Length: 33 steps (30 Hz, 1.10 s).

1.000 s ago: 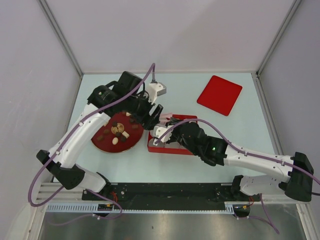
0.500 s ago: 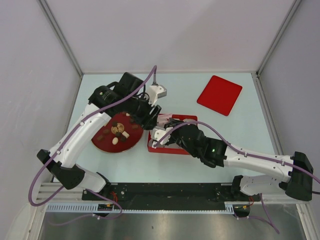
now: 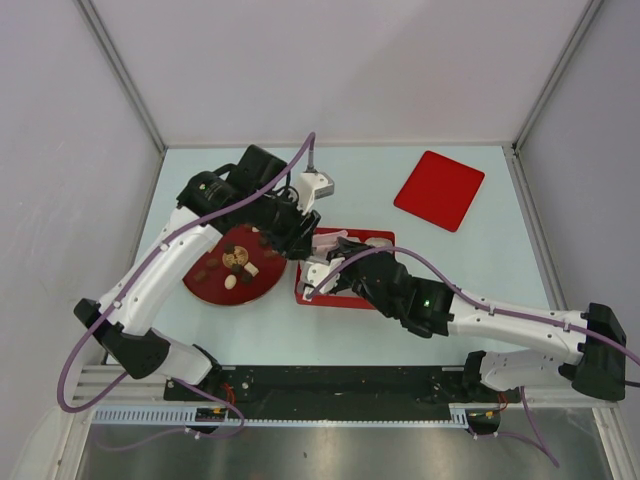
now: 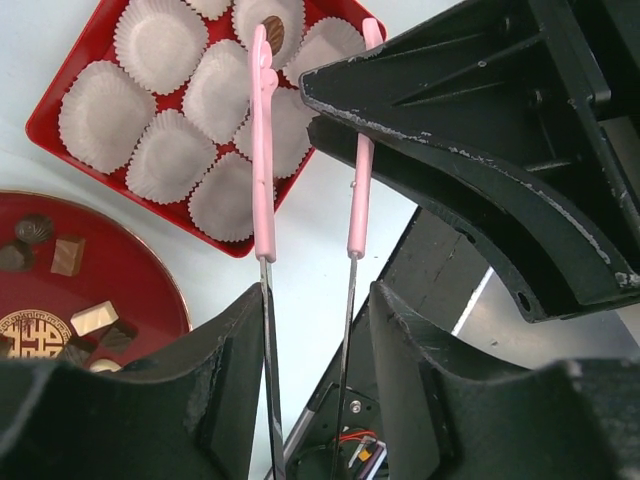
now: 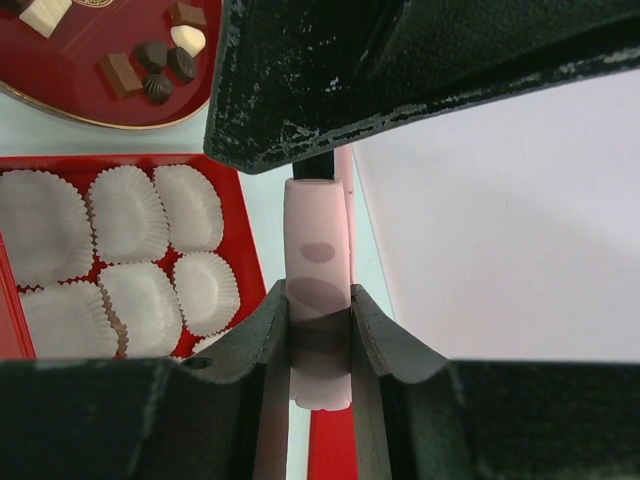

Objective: Pack the chocolate

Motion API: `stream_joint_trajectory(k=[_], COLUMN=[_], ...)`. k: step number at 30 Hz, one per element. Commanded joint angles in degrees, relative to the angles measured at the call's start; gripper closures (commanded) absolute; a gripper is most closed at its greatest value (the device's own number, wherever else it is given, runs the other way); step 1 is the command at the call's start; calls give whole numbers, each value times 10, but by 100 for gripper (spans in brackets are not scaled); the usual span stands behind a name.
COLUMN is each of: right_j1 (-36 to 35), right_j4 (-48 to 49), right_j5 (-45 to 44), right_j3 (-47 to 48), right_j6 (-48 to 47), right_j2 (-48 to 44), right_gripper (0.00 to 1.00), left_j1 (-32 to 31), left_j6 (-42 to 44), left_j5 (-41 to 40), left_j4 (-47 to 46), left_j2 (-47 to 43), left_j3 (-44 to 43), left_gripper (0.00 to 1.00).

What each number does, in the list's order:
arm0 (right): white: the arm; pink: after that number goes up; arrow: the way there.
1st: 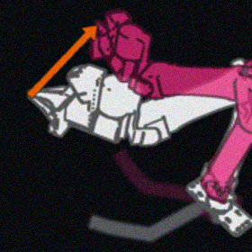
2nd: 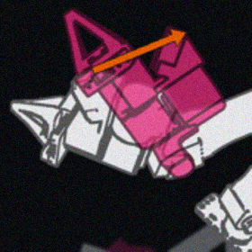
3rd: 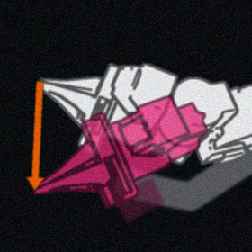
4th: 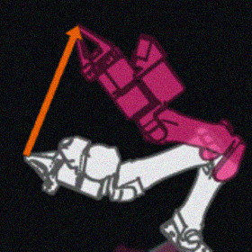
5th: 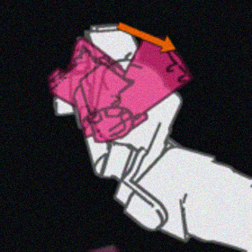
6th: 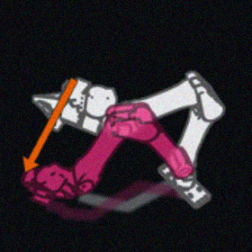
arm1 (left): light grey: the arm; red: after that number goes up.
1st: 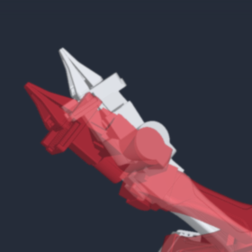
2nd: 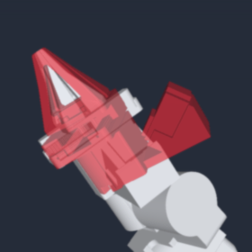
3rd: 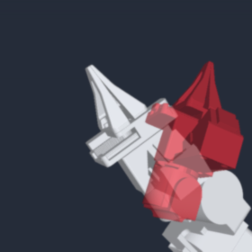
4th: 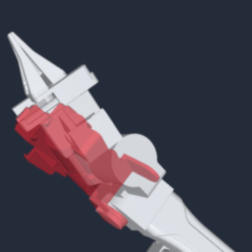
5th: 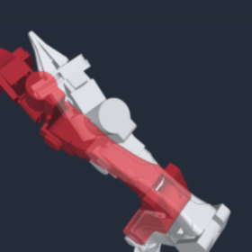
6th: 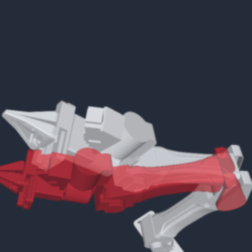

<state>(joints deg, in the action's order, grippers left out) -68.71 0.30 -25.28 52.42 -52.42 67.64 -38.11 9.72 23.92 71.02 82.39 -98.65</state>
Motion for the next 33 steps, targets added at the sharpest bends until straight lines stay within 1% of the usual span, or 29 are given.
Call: stream_joint_trajectory(k=[1,7,10,14,16,17,18,19,20,22,23,24,25,26,28,29,33], right_j1=[-10,-11,-11,-12,-12,-12,-12,-12,-12,-12,-11,-10,-9,-9,-3,0,35], right_j4=[59,66,70,71,72,71,70,68,67,59,57,48,42,31,16,9,-57], right_j5=[-4,-4,-5,-8,-8,-11,-11,-11,-10,-13,-16,-17,-18,-21,-22,-21,2], right_j3=[15,9,7,4,5,4,4,4,4,4,4,4,5,4,4,4,4], right_j6=[-12,-11,-14,-15,-9,-8,-5,0,6,20,25,31,37,50,68,92,165], right_j2=[-15,-20,-21,-22,-22,-22,-23,-26,-27,-31,-32,-35,-36,-39,-45,-54,-81], right_gripper=[99,99,98,96,89,85,74,67,56,45,34,30,26,19,15,11,7], left_j1=[-7,-7,-7,-7,-7,-7,-7,-7,-7,-7,-7,-7,-6,-7,-4,-4,3], left_j6=[15,21,22,16,14,10,7,6,-1,-10,-17,-21,-26,-35,-43,-51,-78], left_j5=[77,89,93,90,86,75,67,60,40,14,2,-29,-45,-77,-106,-122,-211], left_j4=[1,4,4,0,-3,-5,-7,-12,-17,-27,-40,-47,-54,-68,-84,-101,-141], left_j2=[-15,-21,-24,-23,-21,-21,-20,-20,-20,-22,-24,-26,-31,-33,-42,-44,-66], left_j3=[2,5,5,4,5,6,7,10,12,21,24,28,37,43,59,66,115], left_gripper=[52,59,65,77,81,86,88,89,91,95,96,96,99,100,100,100,99])
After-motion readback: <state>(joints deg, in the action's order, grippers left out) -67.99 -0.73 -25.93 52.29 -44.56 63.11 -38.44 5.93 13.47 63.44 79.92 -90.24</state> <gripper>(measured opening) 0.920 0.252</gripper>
